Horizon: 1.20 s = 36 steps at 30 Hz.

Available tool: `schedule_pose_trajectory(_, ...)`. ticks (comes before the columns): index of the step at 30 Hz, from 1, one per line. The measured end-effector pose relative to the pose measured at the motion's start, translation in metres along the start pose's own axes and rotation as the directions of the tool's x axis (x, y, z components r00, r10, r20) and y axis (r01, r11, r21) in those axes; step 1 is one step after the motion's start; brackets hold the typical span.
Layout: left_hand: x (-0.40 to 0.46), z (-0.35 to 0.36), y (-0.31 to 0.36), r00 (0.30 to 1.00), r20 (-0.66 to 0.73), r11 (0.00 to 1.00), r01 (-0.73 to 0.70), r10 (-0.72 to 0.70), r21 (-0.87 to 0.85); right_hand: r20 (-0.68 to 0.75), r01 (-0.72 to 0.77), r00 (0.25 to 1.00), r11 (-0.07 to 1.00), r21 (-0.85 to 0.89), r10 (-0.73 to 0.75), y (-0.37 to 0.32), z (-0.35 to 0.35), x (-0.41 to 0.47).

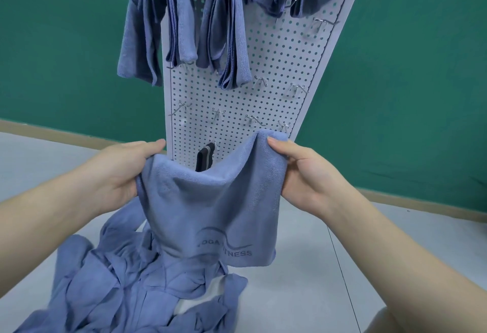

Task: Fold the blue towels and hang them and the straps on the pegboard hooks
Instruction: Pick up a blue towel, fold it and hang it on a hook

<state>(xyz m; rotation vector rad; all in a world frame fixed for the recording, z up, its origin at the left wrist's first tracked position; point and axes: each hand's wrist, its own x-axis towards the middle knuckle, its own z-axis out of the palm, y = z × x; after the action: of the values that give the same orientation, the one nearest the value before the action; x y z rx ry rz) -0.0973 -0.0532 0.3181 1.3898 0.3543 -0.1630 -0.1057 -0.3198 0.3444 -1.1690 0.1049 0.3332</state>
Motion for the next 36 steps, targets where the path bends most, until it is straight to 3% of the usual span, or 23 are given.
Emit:
schedule_pose_trajectory(8, -0.012, 0.006, 0.001, 0.997, -0.082, 0.996, 0.007, -0.014, -0.085, -0.014, 0.009, 1.000, 1.000, -0.004, -0.009, 0.001, 0.005, 0.000)
schedule_pose_trajectory(13, -0.013, 0.002, 0.001, 0.999, -0.022, 0.990, 0.045, -0.048, -0.131, -0.046, 0.046, 0.998, 0.997, -0.070, -0.050, 0.000, 0.005, -0.002)
schedule_pose_trajectory(18, -0.005, -0.001, 0.002, 0.992, -0.128, 0.984, -0.031, 0.008, -0.176, -0.181, 0.072, 0.978, 0.983, -0.168, -0.102, -0.007, 0.002, -0.005)
schedule_pose_trajectory(25, 0.006, -0.006, 0.005, 0.981, -0.182, 0.979, -0.104, 0.072, -0.175, -0.275, 0.061, 0.958, 0.993, -0.097, -0.086, -0.011, -0.005, -0.004)
schedule_pose_trajectory(28, 0.004, -0.004, 0.005, 0.988, -0.134, 0.964, -0.112, 0.081, -0.241, -0.250, 0.041, 0.967, 0.998, -0.041, -0.050, -0.012, -0.007, -0.005)
schedule_pose_trajectory(30, 0.000, -0.001, 0.006, 0.994, -0.026, 0.967, -0.105, 0.102, -0.234, -0.214, 0.021, 0.977, 1.000, 0.012, -0.018, -0.014, -0.007, -0.007)
schedule_pose_trajectory(33, -0.003, 0.002, 0.006, 0.980, 0.115, 0.980, -0.144, 0.160, -0.136, -0.179, -0.020, 0.983, 0.998, 0.051, 0.029, -0.015, -0.008, -0.007)
schedule_pose_trajectory(36, -0.007, 0.003, 0.004, 0.971, 0.142, 0.981, -0.191, 0.192, -0.025, -0.172, -0.035, 0.984, 0.999, 0.038, 0.041, -0.014, -0.009, -0.006)
